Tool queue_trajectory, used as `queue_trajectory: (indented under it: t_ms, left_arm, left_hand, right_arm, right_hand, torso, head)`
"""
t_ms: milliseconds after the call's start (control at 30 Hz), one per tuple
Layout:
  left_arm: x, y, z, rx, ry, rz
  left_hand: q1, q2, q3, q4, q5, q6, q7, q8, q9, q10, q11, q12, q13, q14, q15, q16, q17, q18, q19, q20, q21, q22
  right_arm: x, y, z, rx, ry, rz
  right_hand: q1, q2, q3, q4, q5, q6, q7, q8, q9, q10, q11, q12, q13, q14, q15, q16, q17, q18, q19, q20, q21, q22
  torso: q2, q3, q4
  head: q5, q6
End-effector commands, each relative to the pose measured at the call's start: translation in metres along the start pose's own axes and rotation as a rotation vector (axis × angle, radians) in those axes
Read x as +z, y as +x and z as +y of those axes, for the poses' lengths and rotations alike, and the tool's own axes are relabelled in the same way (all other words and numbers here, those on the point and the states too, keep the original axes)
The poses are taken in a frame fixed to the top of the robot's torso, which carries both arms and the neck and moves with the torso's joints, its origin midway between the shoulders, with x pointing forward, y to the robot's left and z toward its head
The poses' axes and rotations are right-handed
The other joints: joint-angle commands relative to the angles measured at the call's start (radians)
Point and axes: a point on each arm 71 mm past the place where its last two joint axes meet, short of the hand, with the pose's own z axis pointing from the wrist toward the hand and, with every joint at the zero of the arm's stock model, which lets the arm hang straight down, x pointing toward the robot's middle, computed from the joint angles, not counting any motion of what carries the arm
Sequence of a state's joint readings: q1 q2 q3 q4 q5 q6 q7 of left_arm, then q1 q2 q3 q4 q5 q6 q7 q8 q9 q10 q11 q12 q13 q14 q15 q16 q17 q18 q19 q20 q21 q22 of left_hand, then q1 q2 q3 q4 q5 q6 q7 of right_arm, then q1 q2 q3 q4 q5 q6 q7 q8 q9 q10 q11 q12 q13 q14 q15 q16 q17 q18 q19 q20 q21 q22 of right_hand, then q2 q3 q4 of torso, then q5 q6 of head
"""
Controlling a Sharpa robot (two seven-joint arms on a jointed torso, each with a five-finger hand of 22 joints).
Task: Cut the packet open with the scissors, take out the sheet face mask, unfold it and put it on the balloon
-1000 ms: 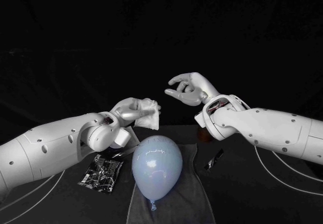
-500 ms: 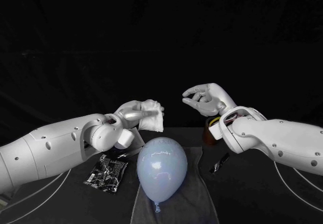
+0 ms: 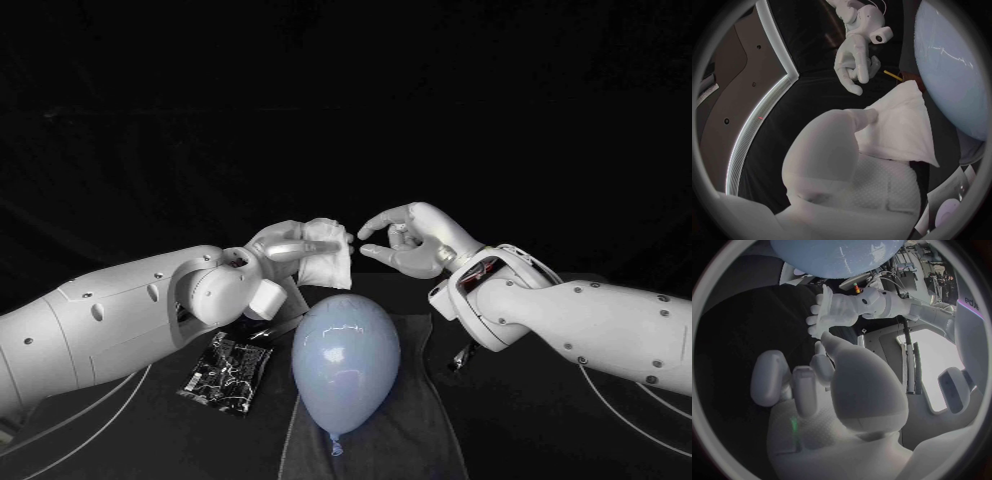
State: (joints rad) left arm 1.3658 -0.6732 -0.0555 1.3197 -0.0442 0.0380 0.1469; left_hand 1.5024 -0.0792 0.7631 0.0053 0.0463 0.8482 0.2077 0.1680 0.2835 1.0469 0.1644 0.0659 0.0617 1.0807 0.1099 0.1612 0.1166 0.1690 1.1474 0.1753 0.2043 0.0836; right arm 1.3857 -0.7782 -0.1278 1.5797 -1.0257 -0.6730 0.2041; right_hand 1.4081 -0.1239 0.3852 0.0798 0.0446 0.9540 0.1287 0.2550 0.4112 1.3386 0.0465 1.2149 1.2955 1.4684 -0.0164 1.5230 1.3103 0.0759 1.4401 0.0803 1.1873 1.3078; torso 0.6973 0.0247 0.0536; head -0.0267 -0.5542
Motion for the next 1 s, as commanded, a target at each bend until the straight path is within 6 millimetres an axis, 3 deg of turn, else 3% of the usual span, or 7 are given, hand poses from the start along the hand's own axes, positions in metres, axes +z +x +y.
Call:
queue_trajectory:
  t_ms: [33, 300, 667, 1000]
  left_arm:
    - [0.002, 0.005, 0.001, -0.025, -0.011, 0.042]
    - [0.004, 0.007, 0.004, -0.025, -0.017, 0.046]
    - [0.003, 0.005, 0.004, -0.024, -0.017, 0.042]
    - [0.003, 0.006, 0.004, -0.025, -0.017, 0.045]
  left_hand:
    - [-0.008, 0.0, -0.001, -0.007, 0.002, -0.005, 0.005, 0.001, 0.001, -0.005, 0.004, -0.006, -0.001, -0.008, -0.001, -0.005, -0.001, 0.012, 0.006, -0.001, 0.003, -0.001]
    - [-0.008, -0.001, -0.001, -0.009, 0.002, -0.006, 0.005, 0.001, 0.001, -0.006, 0.005, -0.006, -0.001, -0.009, -0.001, -0.006, -0.001, 0.012, 0.007, -0.002, 0.004, -0.001]
    - [-0.009, 0.002, 0.0, -0.013, 0.002, -0.007, 0.007, 0.0, 0.001, -0.009, 0.005, -0.006, -0.001, -0.005, -0.002, -0.005, -0.001, 0.011, 0.01, -0.003, 0.004, -0.002]
    - [-0.011, 0.003, -0.001, -0.015, 0.002, -0.008, 0.008, 0.001, 0.002, -0.009, 0.004, -0.006, -0.001, 0.0, -0.003, -0.003, 0.001, 0.012, 0.014, -0.004, 0.005, -0.003]
  right_arm:
    - [0.004, 0.006, 0.006, -0.069, -0.051, 0.01]
    - [0.012, 0.012, 0.01, -0.075, -0.033, -0.057]
    - [0.016, 0.007, 0.009, -0.072, -0.002, -0.171]
    - [0.019, 0.012, 0.009, -0.056, 0.016, -0.149]
  right_hand:
    - [-0.011, -0.007, -0.002, -0.005, 0.004, -0.009, 0.009, -0.01, -0.005, 0.008, 0.006, 0.015, 0.007, 0.076, -0.001, 0.005, 0.175, -0.008, 0.007, 0.004, 0.004, 0.171]
    - [-0.041, -0.017, -0.009, 0.005, 0.004, -0.024, 0.02, -0.03, -0.017, 0.013, 0.017, 0.033, 0.02, 0.077, 0.008, 0.007, 0.179, -0.008, 0.007, 0.01, 0.007, 0.172]
    - [-0.059, -0.017, -0.012, 0.016, 0.004, -0.033, 0.025, -0.042, -0.024, 0.01, 0.022, 0.037, 0.022, 0.078, 0.013, 0.008, 0.18, -0.008, 0.007, 0.014, 0.01, 0.172]
    - [-0.071, -0.023, -0.019, 0.022, 0.003, -0.036, 0.028, -0.047, -0.027, 0.005, 0.025, 0.037, 0.022, 0.077, 0.015, 0.008, 0.18, -0.008, 0.006, 0.017, 0.007, 0.171]
  torso:
    - [0.001, -0.0013, 0.0]
    - [0.001, -0.0013, 0.0023]
    - [-0.001, -0.0005, -0.0004]
    - [-0.001, -0.0006, -0.0006]
  head:
    - [-0.004, 0.0]
    - [-0.006, -0.005]
    - [-0.004, -0.009]
    - [-0.004, -0.008]
